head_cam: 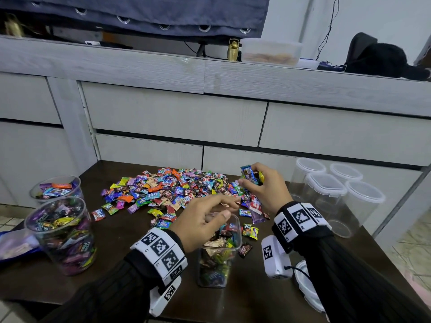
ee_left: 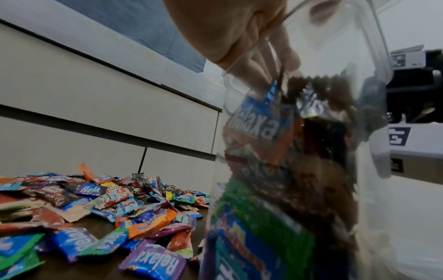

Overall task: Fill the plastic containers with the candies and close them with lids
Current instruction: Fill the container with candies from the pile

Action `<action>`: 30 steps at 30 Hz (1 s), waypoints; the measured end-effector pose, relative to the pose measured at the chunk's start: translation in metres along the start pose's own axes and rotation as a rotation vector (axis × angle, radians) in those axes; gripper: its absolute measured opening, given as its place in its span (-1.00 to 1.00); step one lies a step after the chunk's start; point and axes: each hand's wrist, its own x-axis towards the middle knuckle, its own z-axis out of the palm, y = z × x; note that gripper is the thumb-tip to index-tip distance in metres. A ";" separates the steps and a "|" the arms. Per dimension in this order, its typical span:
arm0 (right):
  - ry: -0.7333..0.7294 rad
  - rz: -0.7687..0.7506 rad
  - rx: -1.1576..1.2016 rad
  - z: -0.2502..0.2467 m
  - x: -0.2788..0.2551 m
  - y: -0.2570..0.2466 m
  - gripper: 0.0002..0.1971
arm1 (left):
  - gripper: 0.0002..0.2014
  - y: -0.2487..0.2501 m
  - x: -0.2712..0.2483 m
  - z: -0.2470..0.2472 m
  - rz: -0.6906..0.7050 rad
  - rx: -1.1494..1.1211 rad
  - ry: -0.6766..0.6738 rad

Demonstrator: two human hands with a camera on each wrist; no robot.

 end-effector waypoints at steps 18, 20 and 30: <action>0.030 -0.119 0.232 0.049 -0.046 -0.045 -0.84 | 0.15 -0.038 -0.025 -0.011 -0.294 0.165 -0.167; 0.018 -0.179 0.196 0.049 -0.050 -0.043 -0.85 | 0.12 -0.040 -0.025 -0.010 -0.297 0.159 -0.157; -0.225 -0.297 -0.026 0.042 -0.049 -0.047 -0.83 | -0.02 -0.035 -0.020 -0.011 -0.249 0.199 -0.153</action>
